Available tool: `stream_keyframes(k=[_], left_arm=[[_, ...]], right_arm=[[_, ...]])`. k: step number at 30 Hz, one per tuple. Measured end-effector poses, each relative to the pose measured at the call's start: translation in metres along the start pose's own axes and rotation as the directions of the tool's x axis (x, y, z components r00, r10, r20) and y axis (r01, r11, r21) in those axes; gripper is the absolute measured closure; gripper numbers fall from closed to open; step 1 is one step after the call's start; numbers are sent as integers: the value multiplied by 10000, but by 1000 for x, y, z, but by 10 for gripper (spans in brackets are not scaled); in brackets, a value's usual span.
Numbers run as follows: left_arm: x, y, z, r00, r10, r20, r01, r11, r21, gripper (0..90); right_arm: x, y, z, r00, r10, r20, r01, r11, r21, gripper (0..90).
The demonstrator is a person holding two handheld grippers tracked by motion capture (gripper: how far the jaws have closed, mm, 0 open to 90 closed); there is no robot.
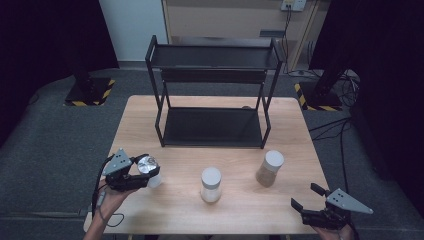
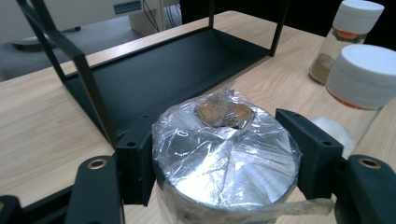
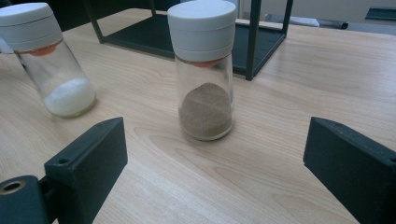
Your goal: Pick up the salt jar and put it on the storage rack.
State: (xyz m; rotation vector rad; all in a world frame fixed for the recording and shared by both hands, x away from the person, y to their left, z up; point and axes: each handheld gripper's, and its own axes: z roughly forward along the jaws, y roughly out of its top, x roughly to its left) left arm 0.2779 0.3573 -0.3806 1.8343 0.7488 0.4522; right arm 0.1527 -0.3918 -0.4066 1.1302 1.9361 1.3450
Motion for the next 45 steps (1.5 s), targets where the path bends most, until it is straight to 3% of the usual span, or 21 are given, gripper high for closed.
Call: stream_keyframes(k=[12,25,34,45], left_arm=[[-2,24,27,9995,-128,274,129,9999,-37,339],[-4,49,56,9995,-120,293,120,9999,-10,339],[-4,63,79,9997,-235,50,235,9997,46,339],[-4,76,104,9975,-356,-612,357,9994,1,339]], right_arm=[[0,0,-1,10000,13,-30,-13,10000,8,65],[-1,0,-1,10000,5,-72,-5,10000,-21,66],[-1,0,-1,10000,13,-94,-13,10000,-16,67],[-2,-1,-1,9999,33,-127,-33,10000,-23,68]])
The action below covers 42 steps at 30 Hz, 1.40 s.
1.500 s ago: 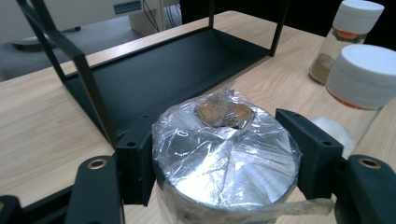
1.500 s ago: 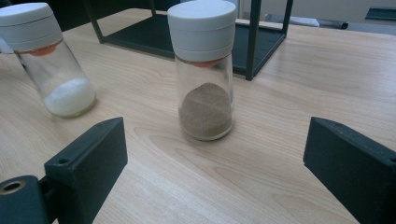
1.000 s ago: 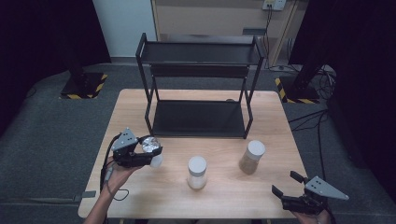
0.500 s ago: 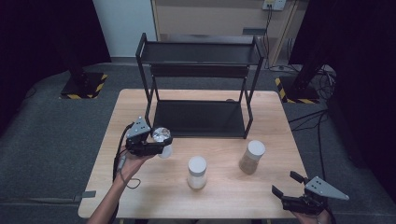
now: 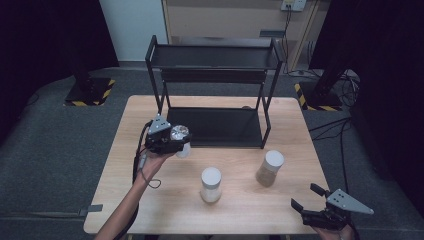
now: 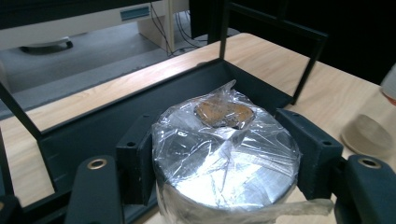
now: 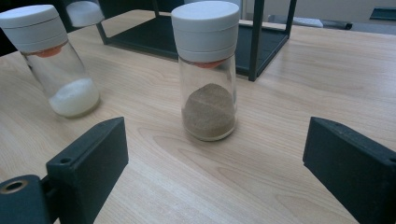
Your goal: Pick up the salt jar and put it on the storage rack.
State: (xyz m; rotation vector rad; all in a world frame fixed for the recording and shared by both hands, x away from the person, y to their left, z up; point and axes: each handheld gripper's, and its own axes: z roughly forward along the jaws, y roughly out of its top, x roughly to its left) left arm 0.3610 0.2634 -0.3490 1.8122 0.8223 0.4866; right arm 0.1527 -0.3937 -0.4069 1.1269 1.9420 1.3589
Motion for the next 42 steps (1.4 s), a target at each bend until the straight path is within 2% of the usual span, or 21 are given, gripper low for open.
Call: stream_keyframes(k=[12,17,22,26,34,42], left_arm=[[2,6,29,9972,-178,-732,181,9998,28,339],[6,4,40,9930,-429,-1098,425,9991,-62,339],[9,-1,50,9862,-742,-1482,714,9972,-240,339],[10,-1,59,9821,-665,-1762,635,9977,-224,340],[10,2,78,9767,-590,-2065,571,9983,-152,340],[13,1,91,9717,-666,-2268,671,9977,-56,340]], right_arm=[[-1,0,0,10000,57,-20,-57,10000,1,68],[-1,0,0,10000,81,-22,-81,10000,16,68],[-1,0,0,10000,90,-35,-90,10000,-3,68],[-2,0,0,9999,92,-51,-92,10000,-1,68],[-2,-1,0,9999,117,-50,-117,9999,0,68],[-3,-1,0,9999,137,-67,-137,9999,-2,68]])
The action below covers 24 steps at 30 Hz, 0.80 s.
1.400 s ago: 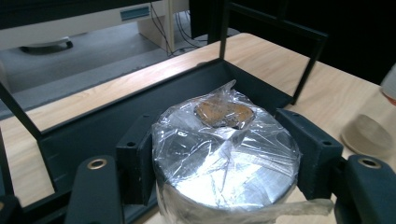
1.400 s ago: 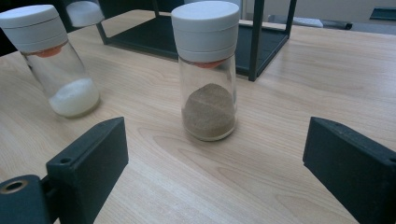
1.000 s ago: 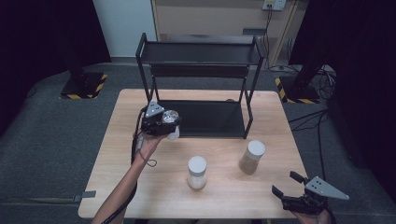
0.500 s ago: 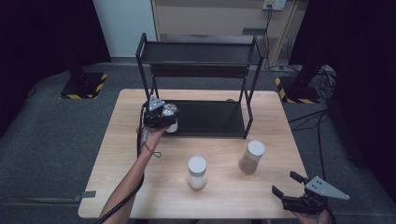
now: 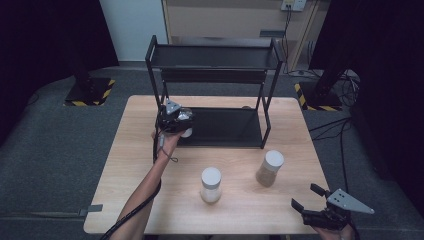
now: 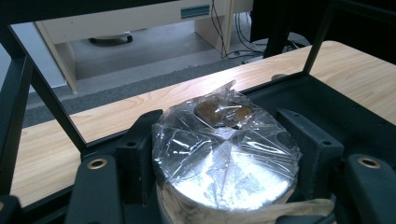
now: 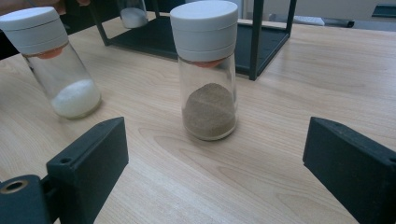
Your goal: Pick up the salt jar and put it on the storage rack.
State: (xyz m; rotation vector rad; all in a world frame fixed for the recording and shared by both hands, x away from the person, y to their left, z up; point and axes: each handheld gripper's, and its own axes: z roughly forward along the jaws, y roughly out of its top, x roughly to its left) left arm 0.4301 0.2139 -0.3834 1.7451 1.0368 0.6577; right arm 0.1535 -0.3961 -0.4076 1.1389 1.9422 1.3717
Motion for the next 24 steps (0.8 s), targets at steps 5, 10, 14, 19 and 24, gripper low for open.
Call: stream_keyframes(k=[5,10,14,19,24], left_arm=[[1,-7,7,9997,-221,-52,221,9998,21,340],[0,-11,13,9997,-187,-180,190,9997,162,340],[1,-12,16,9996,-201,-221,206,9996,184,339],[1,-14,19,9992,-309,-266,313,9994,151,339],[3,-17,22,9986,-456,-272,460,9988,157,340]], right_arm=[[0,0,0,10000,-1,-29,1,10000,-20,68],[-1,0,0,10000,11,-36,-11,10000,-4,68],[-1,0,1,10000,26,-48,-26,10000,6,68],[-1,0,1,10000,26,-56,-26,10000,6,68],[-1,0,1,10000,21,-60,-21,10000,11,68]])
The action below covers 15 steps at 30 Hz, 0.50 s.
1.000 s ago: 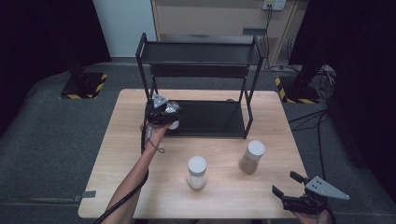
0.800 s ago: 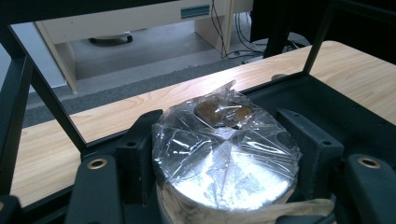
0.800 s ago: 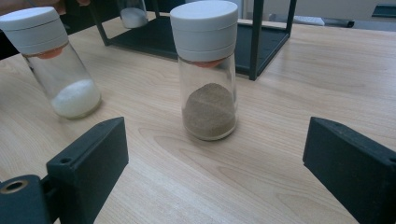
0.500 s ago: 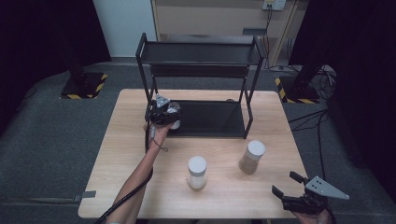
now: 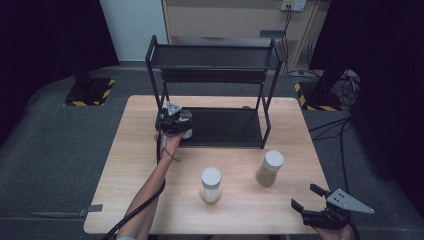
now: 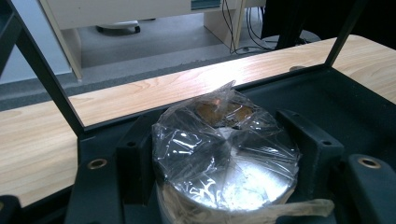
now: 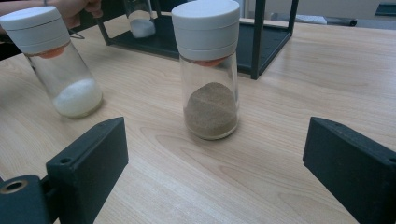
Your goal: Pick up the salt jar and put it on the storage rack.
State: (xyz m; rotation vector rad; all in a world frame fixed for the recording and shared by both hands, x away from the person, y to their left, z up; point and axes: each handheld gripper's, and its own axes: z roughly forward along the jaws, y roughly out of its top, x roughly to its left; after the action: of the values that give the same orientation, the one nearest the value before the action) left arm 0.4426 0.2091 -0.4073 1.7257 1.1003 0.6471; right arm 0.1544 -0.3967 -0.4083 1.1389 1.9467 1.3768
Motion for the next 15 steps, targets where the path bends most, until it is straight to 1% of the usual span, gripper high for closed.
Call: stream_keyframes(k=[1,5,7,9,15], left_arm=[[0,0,0,10000,52,-1,-52,10000,41,340],[-1,-2,2,10000,23,-5,-23,10000,73,340],[-1,-6,3,10000,-36,-3,36,10000,-48,339],[0,-9,3,10000,21,-1,-21,9999,-111,339],[-1,-11,4,10000,38,-21,-38,9998,-174,337]], right_arm=[[0,0,0,10000,15,-5,-15,10000,1,68],[0,0,0,10000,-9,-15,9,10000,-8,68],[0,0,0,10000,-7,-23,7,10000,-4,68],[0,0,0,10000,-7,-38,7,10000,-2,68],[0,0,0,10000,-27,-58,27,10000,1,67]])
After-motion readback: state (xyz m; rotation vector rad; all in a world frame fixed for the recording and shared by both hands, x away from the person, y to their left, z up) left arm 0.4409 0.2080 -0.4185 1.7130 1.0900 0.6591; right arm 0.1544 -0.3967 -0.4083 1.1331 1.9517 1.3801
